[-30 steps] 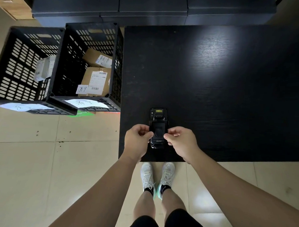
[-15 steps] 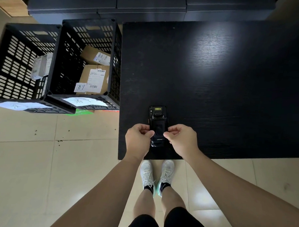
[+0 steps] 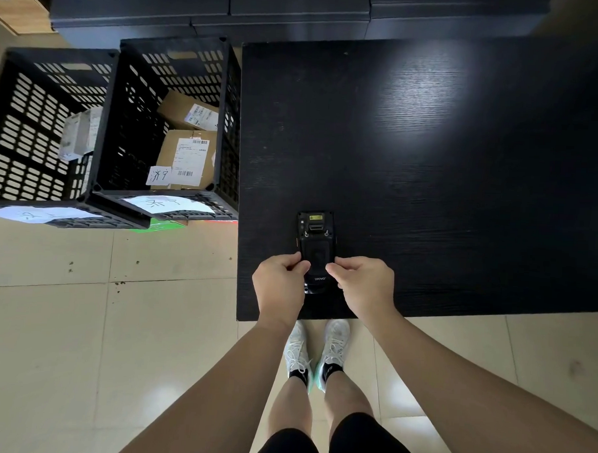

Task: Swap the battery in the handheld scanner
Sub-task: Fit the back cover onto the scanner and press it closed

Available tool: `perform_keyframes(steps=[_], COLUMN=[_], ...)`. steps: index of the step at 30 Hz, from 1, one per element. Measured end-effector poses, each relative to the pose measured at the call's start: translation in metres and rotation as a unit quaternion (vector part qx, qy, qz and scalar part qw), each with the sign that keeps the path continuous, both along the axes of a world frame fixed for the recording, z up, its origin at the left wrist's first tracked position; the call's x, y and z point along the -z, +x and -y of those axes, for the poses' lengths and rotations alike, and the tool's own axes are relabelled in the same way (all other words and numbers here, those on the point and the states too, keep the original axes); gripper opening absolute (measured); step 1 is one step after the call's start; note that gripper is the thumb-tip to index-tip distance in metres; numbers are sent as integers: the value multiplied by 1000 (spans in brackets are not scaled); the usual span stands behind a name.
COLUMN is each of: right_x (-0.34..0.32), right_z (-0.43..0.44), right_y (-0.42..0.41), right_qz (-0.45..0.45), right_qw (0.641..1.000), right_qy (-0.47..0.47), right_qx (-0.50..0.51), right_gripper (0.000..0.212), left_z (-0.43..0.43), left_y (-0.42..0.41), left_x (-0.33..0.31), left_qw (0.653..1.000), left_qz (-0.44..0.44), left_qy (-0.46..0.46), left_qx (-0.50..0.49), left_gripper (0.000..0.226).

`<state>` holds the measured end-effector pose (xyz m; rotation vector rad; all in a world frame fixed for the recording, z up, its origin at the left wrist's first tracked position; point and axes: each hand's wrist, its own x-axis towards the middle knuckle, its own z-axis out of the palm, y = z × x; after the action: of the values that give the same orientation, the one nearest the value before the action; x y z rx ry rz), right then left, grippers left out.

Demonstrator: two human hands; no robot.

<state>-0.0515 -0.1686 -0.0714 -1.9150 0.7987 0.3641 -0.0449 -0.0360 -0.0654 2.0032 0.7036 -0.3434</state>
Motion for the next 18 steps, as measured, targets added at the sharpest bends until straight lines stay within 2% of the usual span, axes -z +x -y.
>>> perform_keyframes(steps=[5,8,12,18], right_x=[-2,-5,-3,-2], right_z=[1,3,7,7], right_y=[6,17,38,55], right_qz=[-23,-22,-48,-62], right_qw=[1000,999,999,998], right_qy=[-21,-26,-9,-6], right_qx=[-5,0,-16,-33], right_gripper=[23,35,57,53], left_z=[0,-2,-3,-1], left_y=[4,12,30,45], left_x=[-2,-2,1,3], left_qw=[1000,1000,1000,999], left_qz=[-10,-6,-11,-34], left_qy=[20,25,12,-11], left_qx=[11,-10,-10,0], left_gripper=[25,28,43,42])
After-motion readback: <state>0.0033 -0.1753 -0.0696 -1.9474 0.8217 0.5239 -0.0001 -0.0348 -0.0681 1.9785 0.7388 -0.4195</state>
